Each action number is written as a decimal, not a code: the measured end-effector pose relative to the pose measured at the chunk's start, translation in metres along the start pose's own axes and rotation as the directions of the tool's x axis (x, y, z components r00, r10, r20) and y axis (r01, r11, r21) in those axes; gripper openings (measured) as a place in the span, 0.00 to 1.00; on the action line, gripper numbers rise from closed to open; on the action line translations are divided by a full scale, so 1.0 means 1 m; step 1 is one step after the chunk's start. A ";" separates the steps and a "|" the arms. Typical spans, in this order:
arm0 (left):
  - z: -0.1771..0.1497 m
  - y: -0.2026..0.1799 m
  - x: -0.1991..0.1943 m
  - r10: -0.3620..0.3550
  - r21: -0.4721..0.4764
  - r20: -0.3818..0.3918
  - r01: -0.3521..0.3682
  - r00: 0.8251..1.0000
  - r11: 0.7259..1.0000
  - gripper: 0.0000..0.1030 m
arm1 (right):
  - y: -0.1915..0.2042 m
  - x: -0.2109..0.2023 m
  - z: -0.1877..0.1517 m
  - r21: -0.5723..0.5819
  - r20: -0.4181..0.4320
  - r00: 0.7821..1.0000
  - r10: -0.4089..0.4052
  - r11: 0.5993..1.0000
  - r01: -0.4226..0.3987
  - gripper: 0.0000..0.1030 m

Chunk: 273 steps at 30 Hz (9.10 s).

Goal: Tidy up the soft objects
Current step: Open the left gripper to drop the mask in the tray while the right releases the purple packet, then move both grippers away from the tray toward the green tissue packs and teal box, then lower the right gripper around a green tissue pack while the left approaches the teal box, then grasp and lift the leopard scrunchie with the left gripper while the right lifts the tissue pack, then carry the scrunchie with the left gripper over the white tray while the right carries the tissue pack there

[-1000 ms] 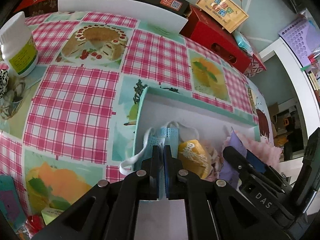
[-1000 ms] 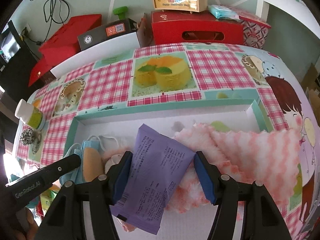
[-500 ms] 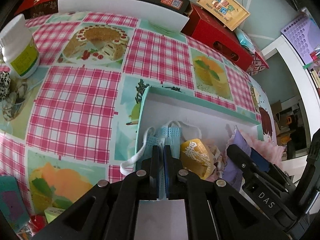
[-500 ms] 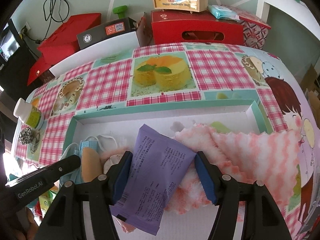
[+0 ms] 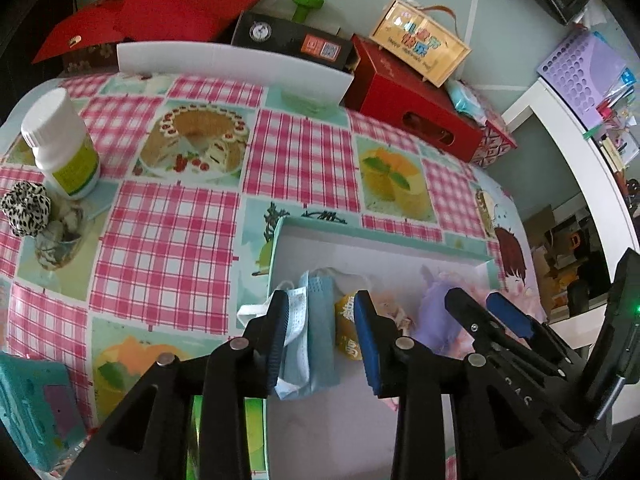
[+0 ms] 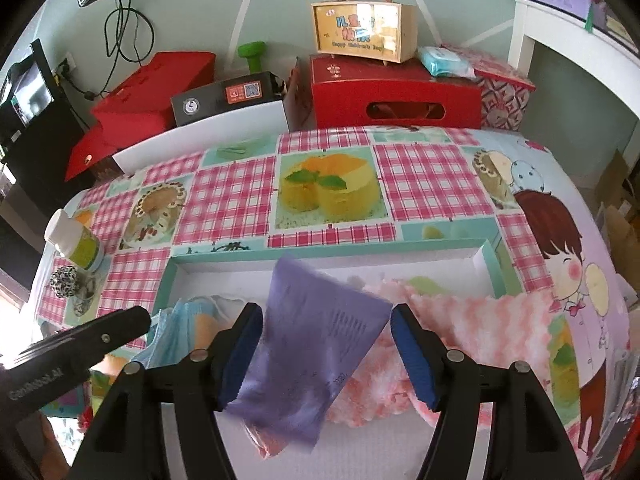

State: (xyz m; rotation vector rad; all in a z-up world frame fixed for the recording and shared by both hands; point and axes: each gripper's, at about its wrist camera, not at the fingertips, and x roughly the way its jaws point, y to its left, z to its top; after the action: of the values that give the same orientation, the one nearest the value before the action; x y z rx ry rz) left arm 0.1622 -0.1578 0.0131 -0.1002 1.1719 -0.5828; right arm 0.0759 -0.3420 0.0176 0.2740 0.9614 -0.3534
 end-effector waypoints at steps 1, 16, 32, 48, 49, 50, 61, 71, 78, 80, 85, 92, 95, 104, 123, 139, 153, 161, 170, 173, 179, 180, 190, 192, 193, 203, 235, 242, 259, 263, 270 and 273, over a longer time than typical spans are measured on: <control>0.000 0.000 -0.002 0.005 0.002 0.006 -0.005 1.000 1.000 0.34 | 0.000 -0.001 0.000 -0.001 0.001 1.000 0.000 1.000 0.000 0.68; 0.002 0.012 0.008 0.157 -0.017 0.026 -0.157 0.987 0.988 0.87 | 0.001 0.008 -0.002 -0.007 -0.035 0.998 -0.050 0.999 0.049 0.92; 0.004 0.029 0.013 0.262 -0.042 0.019 -0.261 0.965 0.965 0.90 | 0.002 0.009 -0.002 -0.027 -0.042 0.996 -0.083 0.996 0.082 1.00; 0.012 0.030 -0.040 0.303 0.007 0.132 -0.306 0.944 0.952 0.90 | 0.025 -0.030 0.004 -0.095 0.034 0.995 -0.090 0.991 0.093 1.00; 0.013 0.032 -0.045 0.311 0.008 0.141 -0.316 0.940 0.949 0.90 | 0.028 -0.033 0.004 -0.095 0.040 0.996 -0.081 0.992 0.085 1.00; 0.014 0.035 -0.051 0.321 0.007 0.149 -0.326 0.935 0.945 0.90 | 0.031 -0.035 0.004 -0.096 0.043 0.996 -0.073 0.992 0.077 1.00; 0.015 0.109 -0.110 0.413 -0.180 0.199 -0.381 0.889 0.907 0.90 | 0.071 -0.030 -0.001 -0.151 0.027 1.000 0.014 0.988 -0.010 1.00; -0.005 0.180 -0.144 0.488 -0.366 0.183 -0.401 0.854 0.840 0.90 | 0.118 -0.027 -0.008 -0.229 0.011 0.996 0.091 0.970 -0.086 1.00; -0.011 0.194 -0.142 0.476 -0.394 0.159 -0.386 0.865 0.834 0.90 | 0.158 -0.018 -0.023 -0.327 -0.040 0.988 0.152 0.932 -0.157 1.00; -0.013 0.194 -0.143 0.465 -0.393 0.161 -0.376 0.871 0.839 0.90 | 0.166 -0.016 -0.028 -0.351 -0.054 0.987 0.149 0.923 -0.159 1.00; -0.017 0.192 -0.142 0.442 -0.379 0.161 -0.358 0.883 0.853 0.90 | 0.177 -0.015 -0.039 -0.390 -0.075 0.982 0.173 0.902 -0.188 1.00; -0.029 0.194 -0.151 0.440 -0.379 0.172 -0.353 0.881 0.855 0.90 | 0.189 -0.020 -0.061 -0.466 -0.102 0.977 0.189 0.858 -0.214 1.00; -0.035 0.196 -0.154 0.445 -0.383 0.170 -0.357 0.879 0.852 0.90 | 0.196 -0.021 -0.074 -0.523 -0.119 0.976 0.182 0.824 -0.218 1.00; -0.051 0.215 -0.150 0.473 -0.429 0.117 -0.385 0.873 0.817 0.90 | 0.210 -0.009 -0.109 -0.642 -0.179 0.978 0.109 0.740 -0.200 1.00; -0.048 0.220 -0.132 0.444 -0.426 0.088 -0.369 0.892 0.826 0.90 | 0.226 0.014 -0.122 -0.742 -0.174 0.984 0.040 0.652 -0.158 1.00; -0.038 0.220 -0.117 0.406 -0.425 0.075 -0.339 0.911 0.839 0.90 | 0.236 0.043 -0.076 -0.655 -0.161 0.983 0.093 0.734 -0.176 0.92; 0.008 0.219 -0.101 0.377 -0.357 -0.003 -0.353 0.926 0.865 0.90 | 0.228 0.069 -0.064 -0.557 -0.257 0.952 0.166 0.779 -0.287 0.66; 0.040 0.228 -0.073 0.290 -0.331 -0.102 -0.307 0.952 0.892 0.90 | 0.223 0.076 -0.058 -0.505 -0.264 0.945 0.194 0.807 -0.307 0.66; 0.071 0.232 -0.045 0.322 -0.270 -0.186 -0.363 0.928 0.892 0.90 | 0.218 0.080 -0.055 -0.477 -0.264 0.944 0.200 0.823 -0.308 0.66; 0.078 0.231 -0.036 0.336 -0.239 -0.199 -0.378 0.921 0.894 0.87 | 0.218 0.078 -0.055 -0.470 -0.267 0.941 0.207 0.825 -0.315 0.66; 0.080 0.232 -0.015 0.333 -0.220 -0.241 -0.386 0.911 0.896 0.57 | 0.214 0.073 -0.054 -0.452 -0.265 0.941 0.212 0.835 -0.315 0.66; 0.080 0.233 -0.012 0.329 -0.222 -0.246 -0.383 0.912 0.897 0.50 | 0.213 0.072 -0.053 -0.449 -0.264 0.941 0.212 0.836 -0.314 0.66; 0.069 0.235 -0.027 0.324 -0.266 -0.177 -0.362 0.929 0.893 0.22 | 0.208 0.069 -0.049 -0.423 -0.279 0.930 0.238 0.839 -0.342 0.65; 0.064 0.234 -0.038 0.307 -0.291 -0.136 -0.335 0.942 0.896 0.22 | 0.208 0.065 -0.048 -0.419 -0.270 0.929 0.251 0.838 -0.349 0.65; 0.059 0.233 -0.044 0.302 -0.300 -0.123 -0.325 0.945 0.897 0.22 | 0.207 0.062 -0.046 -0.413 -0.266 0.927 0.265 0.838 -0.357 0.65; 0.043 0.197 -0.116 0.281 -0.332 0.133 -0.225 0.950 0.916 0.21 | 0.194 0.020 -0.028 -0.397 -0.160 0.932 0.325 0.843 -0.362 0.65; 0.013 0.023 -0.097 0.057 -0.021 0.288 -0.053 0.956 0.998 0.21 | 0.035 -0.043 0.009 -0.073 0.070 0.991 0.115 0.991 -0.110 0.65; 0.000 -0.009 -0.082 0.024 0.069 0.245 -0.042 0.969 0.997 0.21 | -0.025 -0.059 0.007 0.064 0.104 0.994 0.016 0.998 -0.023 0.65; -0.046 -0.053 -0.043 -0.018 0.199 0.105 -0.003 0.994 0.980 0.21 | -0.064 -0.083 -0.024 0.166 0.133 0.988 -0.084 0.984 0.061 0.65; -0.061 -0.058 -0.033 -0.021 0.214 0.062 0.007 0.998 0.977 0.22 | -0.065 -0.080 -0.036 0.164 0.110 0.990 -0.088 0.984 0.070 0.65; -0.081 -0.059 -0.022 -0.010 0.215 0.016 0.006 1.000 0.977 0.22 | -0.067 -0.074 -0.061 0.155 0.064 0.994 -0.083 0.985 0.073 0.65; -0.091 -0.059 -0.016 -0.004 0.216 -0.005 0.005 1.000 0.976 0.22 | -0.067 -0.070 -0.071 0.152 0.039 0.996 -0.080 0.986 0.073 0.65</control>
State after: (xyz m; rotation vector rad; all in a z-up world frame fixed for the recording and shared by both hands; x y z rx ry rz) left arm 0.0554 -0.1801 0.0117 0.0839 1.1060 -0.7108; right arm -0.0411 -0.3638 0.0327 0.3657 0.9037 -0.5017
